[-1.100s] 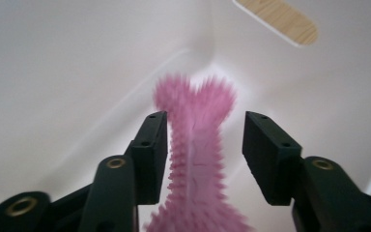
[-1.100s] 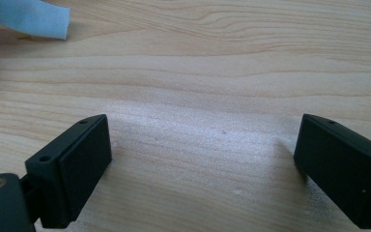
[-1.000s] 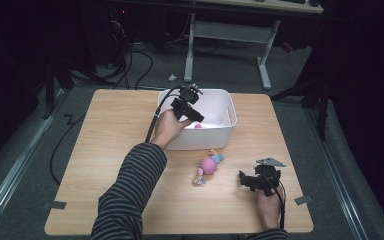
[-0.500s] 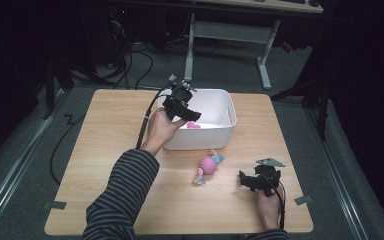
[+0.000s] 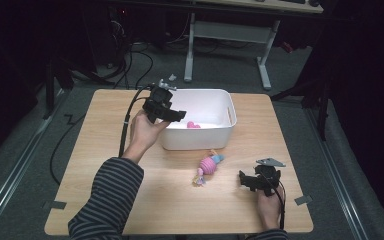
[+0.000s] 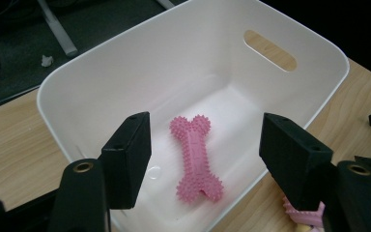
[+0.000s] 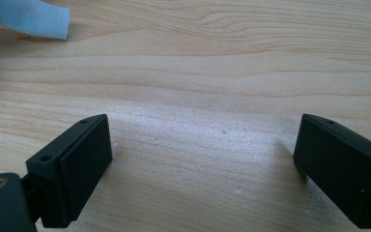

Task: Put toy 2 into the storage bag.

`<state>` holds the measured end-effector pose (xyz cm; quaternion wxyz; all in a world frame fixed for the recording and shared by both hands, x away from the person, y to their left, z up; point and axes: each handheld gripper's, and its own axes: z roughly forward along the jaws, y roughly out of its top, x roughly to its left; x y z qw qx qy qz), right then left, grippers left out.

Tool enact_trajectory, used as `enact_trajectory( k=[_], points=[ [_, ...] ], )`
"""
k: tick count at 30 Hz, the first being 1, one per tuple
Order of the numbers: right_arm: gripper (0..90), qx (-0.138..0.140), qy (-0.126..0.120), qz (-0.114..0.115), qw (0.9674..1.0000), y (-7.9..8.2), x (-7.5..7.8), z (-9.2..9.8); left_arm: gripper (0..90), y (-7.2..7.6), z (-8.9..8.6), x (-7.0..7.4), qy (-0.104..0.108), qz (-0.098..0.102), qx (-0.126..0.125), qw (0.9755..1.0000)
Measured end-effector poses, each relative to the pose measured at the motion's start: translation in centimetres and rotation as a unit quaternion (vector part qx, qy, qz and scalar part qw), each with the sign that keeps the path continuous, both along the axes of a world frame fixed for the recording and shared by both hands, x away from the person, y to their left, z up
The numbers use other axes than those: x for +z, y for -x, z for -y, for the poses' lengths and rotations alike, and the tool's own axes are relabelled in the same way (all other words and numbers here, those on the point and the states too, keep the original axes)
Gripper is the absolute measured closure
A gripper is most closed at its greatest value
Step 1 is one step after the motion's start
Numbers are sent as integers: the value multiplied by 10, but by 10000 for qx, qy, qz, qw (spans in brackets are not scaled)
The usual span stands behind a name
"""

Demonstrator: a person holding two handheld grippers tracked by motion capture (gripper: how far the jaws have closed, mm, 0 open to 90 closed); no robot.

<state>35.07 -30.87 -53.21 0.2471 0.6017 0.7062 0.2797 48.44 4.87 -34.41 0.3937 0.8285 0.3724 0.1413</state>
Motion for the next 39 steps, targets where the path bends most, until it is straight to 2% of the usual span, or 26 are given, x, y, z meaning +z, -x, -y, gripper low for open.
enact_trajectory(
  k=[5, 8, 12, 13, 14, 15, 20, 21, 25, 28, 30, 35, 39],
  points=[
    [63, 3, 8, 1, 10000, 0, 0, 0, 362, 11, -17, 5, 65, 120, 94, 9999],
    [63, 3, 7, 1, 10000, 0, 0, 0, 356, 16, -22, 5, 32, 205, 145, 9997],
    [64, 3, 8, 2, 10000, 0, 0, 0, 355, 25, -37, 4, 134, 278, 203, 9993],
    [64, 4, 9, 2, 10000, 0, 0, 0, 355, 29, -45, 2, 226, 312, 259, 9989],
    [64, 4, 9, 2, 10000, 0, 0, 0, 355, 29, -45, 2, 226, 312, 259, 9989],
    [64, 9, 18, 3, 10000, 0, 0, 0, 355, 32, -54, -1, 265, 303, 307, 9987],
    [63, 16, 22, 8, 10000, 0, 0, 0, 354, 37, -71, -9, 369, 251, 419, 9981],
    [64, 16, 23, 8, 10000, 0, 0, 0, 353, 40, -77, -15, 419, 155, 511, 9977],
    [65, 7, 8, -2, 10000, 0, 0, 0, 344, 47, -86, -23, 382, 166, 635, 9971],
    [69, 19, 15, 8, 10000, 0, 0, 0, 346, 50, -90, -28, 442, 129, 672, 9967],
    [70, 16, 3, 6, 10000, 0, 0, 0, 344, 55, -96, -36, 416, 114, 762, 9962],
    [75, 25, -2, 16, 10000, 0, 0, 0, 341, 60, -105, -47, 531, 31, 847, 9950],
    [82, 41, 15, 30, 10000, 1, 0, 0, 336, 70, -110, -61, 575, -45, 912, 9942]
  ],
)
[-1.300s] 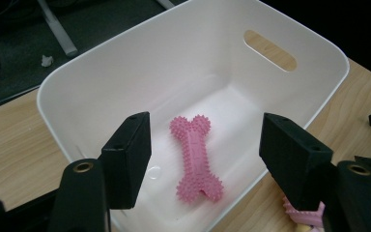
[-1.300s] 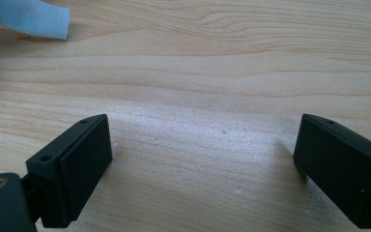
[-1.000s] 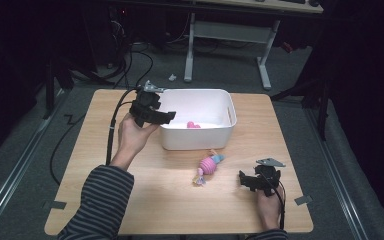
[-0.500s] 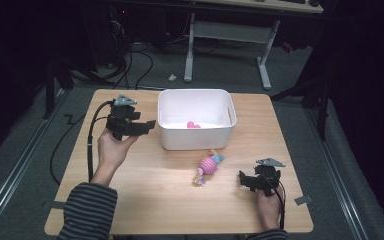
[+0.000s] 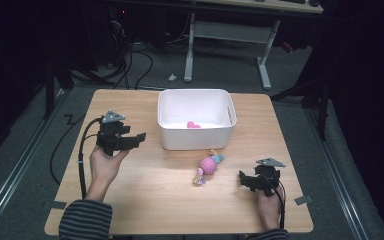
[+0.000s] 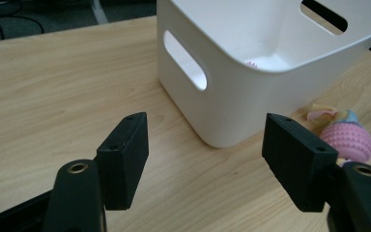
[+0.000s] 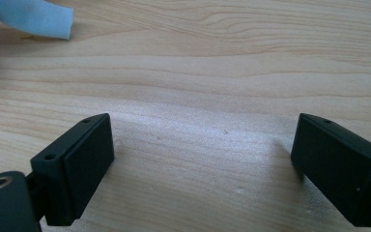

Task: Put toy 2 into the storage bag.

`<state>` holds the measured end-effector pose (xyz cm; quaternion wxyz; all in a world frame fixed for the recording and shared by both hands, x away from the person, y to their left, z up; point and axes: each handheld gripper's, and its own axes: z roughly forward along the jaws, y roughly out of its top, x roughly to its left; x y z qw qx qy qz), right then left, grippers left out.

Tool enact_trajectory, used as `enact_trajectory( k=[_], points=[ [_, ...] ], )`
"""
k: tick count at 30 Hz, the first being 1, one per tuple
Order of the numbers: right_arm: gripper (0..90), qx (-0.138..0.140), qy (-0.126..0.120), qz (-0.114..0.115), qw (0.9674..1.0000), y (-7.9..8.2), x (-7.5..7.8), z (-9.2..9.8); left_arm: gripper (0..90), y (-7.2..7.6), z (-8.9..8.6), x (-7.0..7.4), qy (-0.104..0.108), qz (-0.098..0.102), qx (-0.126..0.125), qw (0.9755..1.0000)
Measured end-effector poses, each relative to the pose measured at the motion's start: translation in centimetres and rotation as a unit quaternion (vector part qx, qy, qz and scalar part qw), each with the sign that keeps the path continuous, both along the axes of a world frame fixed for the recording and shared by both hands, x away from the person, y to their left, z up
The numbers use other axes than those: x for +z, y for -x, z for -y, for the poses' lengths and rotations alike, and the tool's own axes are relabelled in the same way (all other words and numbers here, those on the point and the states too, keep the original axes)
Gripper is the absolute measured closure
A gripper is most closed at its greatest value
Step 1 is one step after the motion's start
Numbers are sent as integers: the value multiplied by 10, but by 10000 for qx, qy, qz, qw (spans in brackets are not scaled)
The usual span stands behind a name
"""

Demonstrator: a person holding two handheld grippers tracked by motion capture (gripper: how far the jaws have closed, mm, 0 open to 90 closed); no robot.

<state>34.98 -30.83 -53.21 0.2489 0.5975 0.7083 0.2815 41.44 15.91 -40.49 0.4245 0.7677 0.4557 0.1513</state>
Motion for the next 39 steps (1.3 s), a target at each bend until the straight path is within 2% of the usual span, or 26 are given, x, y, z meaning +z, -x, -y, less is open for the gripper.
enact_trajectory(
  k=[2, 3, 4, 5, 6, 8, 9, 11, 13, 15, 16, 17, 18, 22, 23, 24, 27, 29, 30, 33, 36, 37, 38, 39],
  points=[
    [86, -9, -15, -9, 10000, 0, 0, 0, 332, 5, -7, -10, 146, -37, 55, 9999],
    [86, -9, -15, -9, 10000, 0, 0, 0, 332, 5, -7, -10, 146, -37, 55, 9999],
    [84, 50, 3, 6, 10000, -1, 0, 1, 330, 7, -12, -17, 239, -95, 140, 9996],
    [87, 52, 2, 7, 10000, -1, 0, 1, 326, 7, -12, -17, 239, -95, 140, 9996],
    [94, 45, -18, 10, 10000, 0, 0, 0, 326, 12, -15, -28, 324, -158, 253, 9990],
    [117, 48, 30, 33, 10000, 2, 0, -1, 326, 17, -19, -38, 397, -221, 335, 9984],
    [117, 48, 30, 33, 10000, 2, 0, -1, 326, 17, -19, -38, 397, -221, 335, 9984],
    [113, 72, -20, 50, 10000, 1, 0, 0, 325, 16, -25, -49, 416, -271, 476, 9976],
    [116, 75, -34, 29, 10000, 0, 0, 1, 324, 15, -26, -52, 397, -288, 517, 9975],
    [123, 61, 17, 51, 10000, -1, 0, -2, 324, 14, -27, -60, 342, -344, 554, 9973],
    [122, 174, 19, 36, 9998, 0, 0, -4, 324, 12, -27, -66, 288, -397, 564, 9972],
    [122, 174, 19, 36, 9998, 0, 0, -4, 324, 12, -27, -66, 288, -397, 564, 9972],
    [121, 217, 12, 29, 9998, 1, 0, -4, 324, 11, -26, -73, 200, -409, 612, 9971],
    [120, 212, 11, 45, 9998, 1, 0, -4, 325, 10, -24, -83, 188, -470, 642, 9967],
    [118, 215, 10, 28, 9998, 1, 0, -4, 325, 8, -23, -86, 90, -483, 666, 9966],
    [113, 258, 5, 26, 9997, -2, 0, -5, 322, 8, -20, -91, -110, -418, 720, 9965],
    [115, 252, 12, 27, 9997, -1, 0, -5, 324, 8, -19, -97, -86, -443, 750, 9962],
    [115, 267, 8, 24, 9996, -1, 0, -6, 324, 8, -18, -103, -216, -398, 814, 9957],
    [115, 263, 11, 25, 9996, -1, 0, -6, 323, 7, -17, -110, -223, -414, 922, 9946],
    [113, 269, 3, 16, 9996, -1, 0, -6, 314, 2, -16, -117, -307, -434, 1027, 9933],
    [114, 271, 2, 15, 9996, -1, 0, -6, 305, 2, -12, -123, -359, -447, 1011, 9932],
    [113, 264, 10, 17, 9997, 0, 0, -6, 287, 7, -7, -130, -488, -196, 998, 9936],
    [113, 264, 10, 17, 9997, 0, 0, -6, 286, 7, -7, -130, -488, -196, 998, 9936],
    [113, 270, 18, 27, 9996, 2, 0, -5, 286, 9, -5, -131, -626, -130, 998, 9929]
  ],
)
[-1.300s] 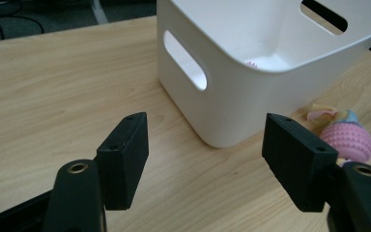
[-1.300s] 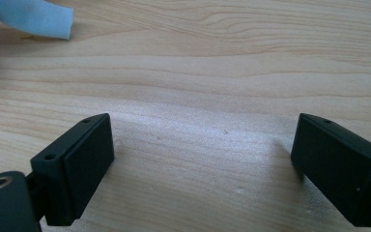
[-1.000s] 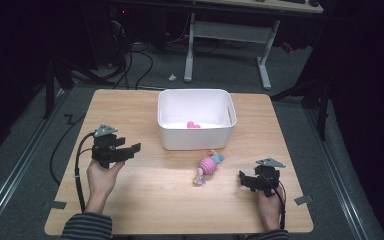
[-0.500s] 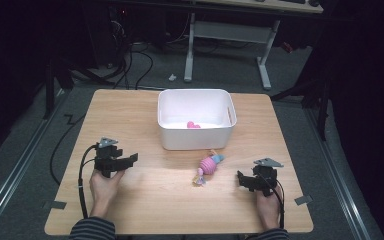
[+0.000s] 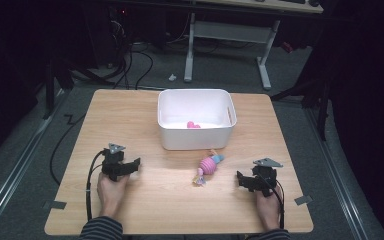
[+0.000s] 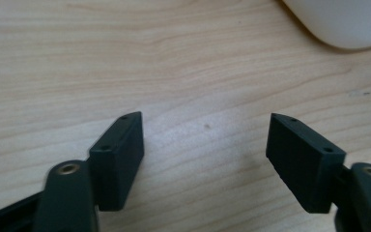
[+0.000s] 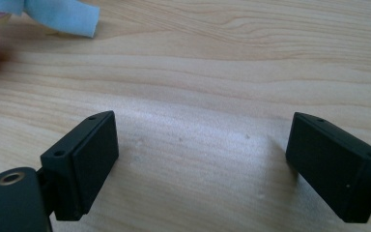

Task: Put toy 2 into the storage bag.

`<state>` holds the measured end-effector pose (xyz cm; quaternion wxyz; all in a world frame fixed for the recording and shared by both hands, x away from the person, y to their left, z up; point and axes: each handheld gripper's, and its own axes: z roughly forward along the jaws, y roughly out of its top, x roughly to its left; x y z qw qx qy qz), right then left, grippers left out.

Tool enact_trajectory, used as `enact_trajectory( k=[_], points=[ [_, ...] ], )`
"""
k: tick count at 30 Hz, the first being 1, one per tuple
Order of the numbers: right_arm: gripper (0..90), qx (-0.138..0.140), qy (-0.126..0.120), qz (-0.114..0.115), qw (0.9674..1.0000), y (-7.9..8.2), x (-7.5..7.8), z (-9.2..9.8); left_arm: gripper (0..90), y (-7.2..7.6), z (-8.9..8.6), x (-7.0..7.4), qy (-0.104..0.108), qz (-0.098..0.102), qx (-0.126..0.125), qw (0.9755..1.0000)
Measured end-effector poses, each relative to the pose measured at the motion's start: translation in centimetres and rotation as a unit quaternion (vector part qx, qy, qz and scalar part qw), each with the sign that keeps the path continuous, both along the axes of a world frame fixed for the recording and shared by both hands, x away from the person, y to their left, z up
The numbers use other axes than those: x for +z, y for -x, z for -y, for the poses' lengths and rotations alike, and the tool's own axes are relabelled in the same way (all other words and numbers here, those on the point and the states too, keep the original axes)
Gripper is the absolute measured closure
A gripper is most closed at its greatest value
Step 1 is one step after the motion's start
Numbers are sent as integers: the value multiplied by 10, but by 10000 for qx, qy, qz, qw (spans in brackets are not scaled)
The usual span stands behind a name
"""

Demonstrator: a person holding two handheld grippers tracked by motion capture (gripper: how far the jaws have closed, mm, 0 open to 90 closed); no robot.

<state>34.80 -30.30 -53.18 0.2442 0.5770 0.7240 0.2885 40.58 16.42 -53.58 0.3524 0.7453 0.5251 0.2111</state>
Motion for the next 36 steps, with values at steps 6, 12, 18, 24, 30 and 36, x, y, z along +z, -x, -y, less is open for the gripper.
enact_trajectory(
  k=[6, 12, 18, 24, 30, 36],
  points=[
    [93, 307, 28, -17, 9995, -5, 0, 2, 282, -3, 2, 0, -109, 9, 93, 9999],
    [82, 389, -30, -59, 9992, -7, 0, 3, 264, -3, 2, 0, -118, -5, 47, 9999],
    [93, 665, -2, -43, 9978, -2, 0, 13, 245, -1, 4, 0, -219, 9, 0, 9998],
    [190, 586, -48, 4, 9983, 0, 2, 17, 251, -1, 4, 0, -201, 4, 0, 9998],
    [254, 245, -273, 66, 9993, 12, 10, 28, 261, -3, 1, 0, -39, -5, 53, 10000],
    [260, 403, -296, -1, 9987, 17, 16, 26, 251, -4, 4, 0, -202, 4, 6, 9998]
  ],
)
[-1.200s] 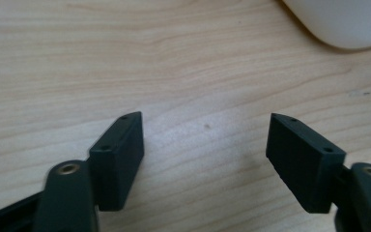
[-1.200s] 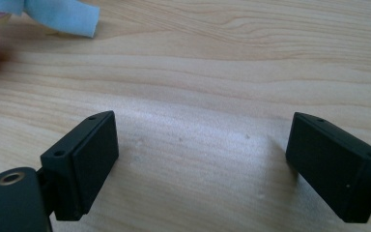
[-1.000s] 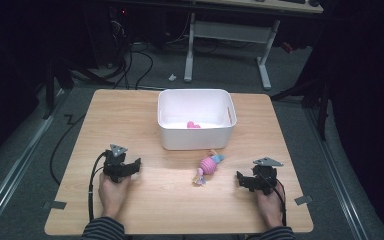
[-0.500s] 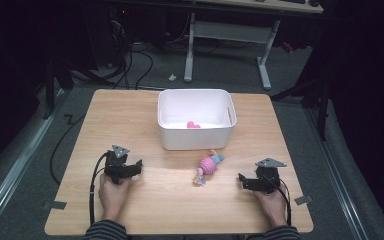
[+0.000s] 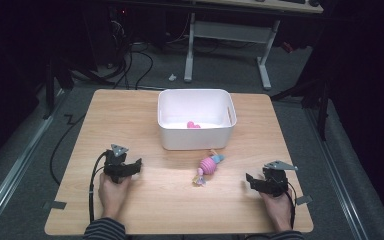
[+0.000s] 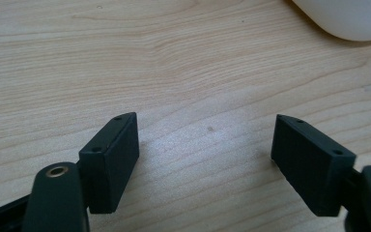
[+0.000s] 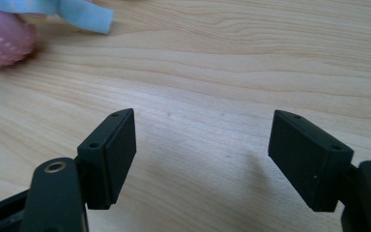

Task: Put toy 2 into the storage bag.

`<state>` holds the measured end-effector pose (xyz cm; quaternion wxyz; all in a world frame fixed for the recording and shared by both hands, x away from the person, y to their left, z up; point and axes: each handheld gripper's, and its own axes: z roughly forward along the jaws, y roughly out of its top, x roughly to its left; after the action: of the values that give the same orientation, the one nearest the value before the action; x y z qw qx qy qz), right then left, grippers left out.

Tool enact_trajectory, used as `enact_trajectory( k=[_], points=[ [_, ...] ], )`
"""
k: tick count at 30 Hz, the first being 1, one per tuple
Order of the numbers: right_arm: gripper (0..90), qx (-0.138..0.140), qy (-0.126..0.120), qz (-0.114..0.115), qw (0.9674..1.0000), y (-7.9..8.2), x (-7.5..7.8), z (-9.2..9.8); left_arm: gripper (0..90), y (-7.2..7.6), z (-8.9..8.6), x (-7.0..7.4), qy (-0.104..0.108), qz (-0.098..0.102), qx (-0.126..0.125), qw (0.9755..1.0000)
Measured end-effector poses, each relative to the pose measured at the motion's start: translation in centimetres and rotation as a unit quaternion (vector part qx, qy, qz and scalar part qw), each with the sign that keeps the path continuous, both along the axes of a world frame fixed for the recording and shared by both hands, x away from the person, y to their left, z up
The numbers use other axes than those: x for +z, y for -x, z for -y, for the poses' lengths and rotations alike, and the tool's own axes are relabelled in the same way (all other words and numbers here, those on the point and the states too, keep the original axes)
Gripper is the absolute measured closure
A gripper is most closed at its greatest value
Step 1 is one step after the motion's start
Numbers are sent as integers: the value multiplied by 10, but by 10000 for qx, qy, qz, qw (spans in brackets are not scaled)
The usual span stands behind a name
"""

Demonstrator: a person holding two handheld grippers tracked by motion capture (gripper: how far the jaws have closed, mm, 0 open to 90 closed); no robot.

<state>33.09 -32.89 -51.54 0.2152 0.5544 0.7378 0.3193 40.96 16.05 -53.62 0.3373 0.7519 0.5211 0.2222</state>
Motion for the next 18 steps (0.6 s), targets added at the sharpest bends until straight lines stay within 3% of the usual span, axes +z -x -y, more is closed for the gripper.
enact_trajectory(
  k=[9, 13, 18],
  points=[
    [270, 493, 58, 128, 9987, 1, 14, -24, 242, 1, 1, 0, -26, 2, -41, 10000],
    [270, 857, -83, 148, 9962, 1, 19, -39, 243, 1, 1, 0, -21, 2, -40, 10000],
    [325, 1020, -198, 14, 9946, -4, 23, -44, 248, 0, 1, 0, -9, 2, -45, 10000]
  ],
)
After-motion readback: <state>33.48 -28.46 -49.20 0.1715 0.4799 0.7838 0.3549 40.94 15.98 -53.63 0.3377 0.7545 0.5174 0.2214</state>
